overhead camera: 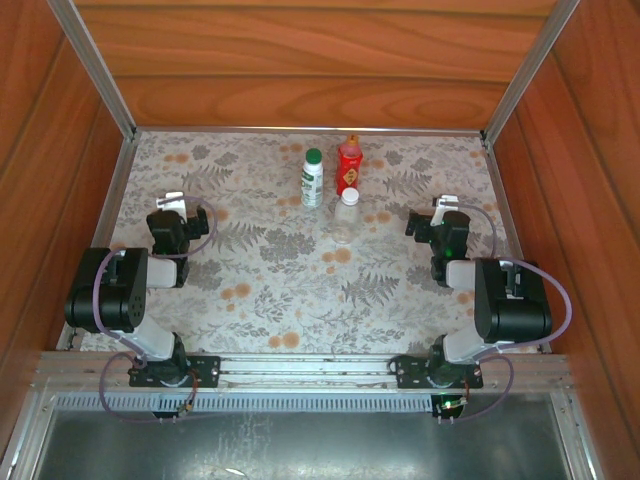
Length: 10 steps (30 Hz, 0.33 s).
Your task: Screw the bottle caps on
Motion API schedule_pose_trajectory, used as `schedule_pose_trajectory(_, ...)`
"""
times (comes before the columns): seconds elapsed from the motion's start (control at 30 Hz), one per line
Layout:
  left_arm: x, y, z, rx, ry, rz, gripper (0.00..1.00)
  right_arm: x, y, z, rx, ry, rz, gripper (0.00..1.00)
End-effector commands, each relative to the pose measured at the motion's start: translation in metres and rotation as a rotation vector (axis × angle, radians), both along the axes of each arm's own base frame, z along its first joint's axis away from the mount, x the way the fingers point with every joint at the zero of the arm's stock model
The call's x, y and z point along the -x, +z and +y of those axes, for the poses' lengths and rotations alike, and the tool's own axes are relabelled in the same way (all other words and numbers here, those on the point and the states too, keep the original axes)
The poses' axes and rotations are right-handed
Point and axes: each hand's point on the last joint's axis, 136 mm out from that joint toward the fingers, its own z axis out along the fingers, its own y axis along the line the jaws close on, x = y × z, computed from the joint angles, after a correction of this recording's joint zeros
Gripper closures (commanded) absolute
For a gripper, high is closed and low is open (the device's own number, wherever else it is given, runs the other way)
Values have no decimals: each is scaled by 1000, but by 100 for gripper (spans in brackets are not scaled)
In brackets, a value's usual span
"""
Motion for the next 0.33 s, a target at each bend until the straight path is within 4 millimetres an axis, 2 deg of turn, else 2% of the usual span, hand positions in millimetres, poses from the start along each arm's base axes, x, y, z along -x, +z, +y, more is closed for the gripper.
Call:
schedule_pose_trajectory(0.0, 0, 1, 6, 5, 25, 0, 0, -3, 8, -1, -12, 3, -23, 0)
schedule_pose_trajectory(0.3, 0, 1, 6, 6, 24, -2, 0, -2, 9, 0, -13, 3, -31, 0)
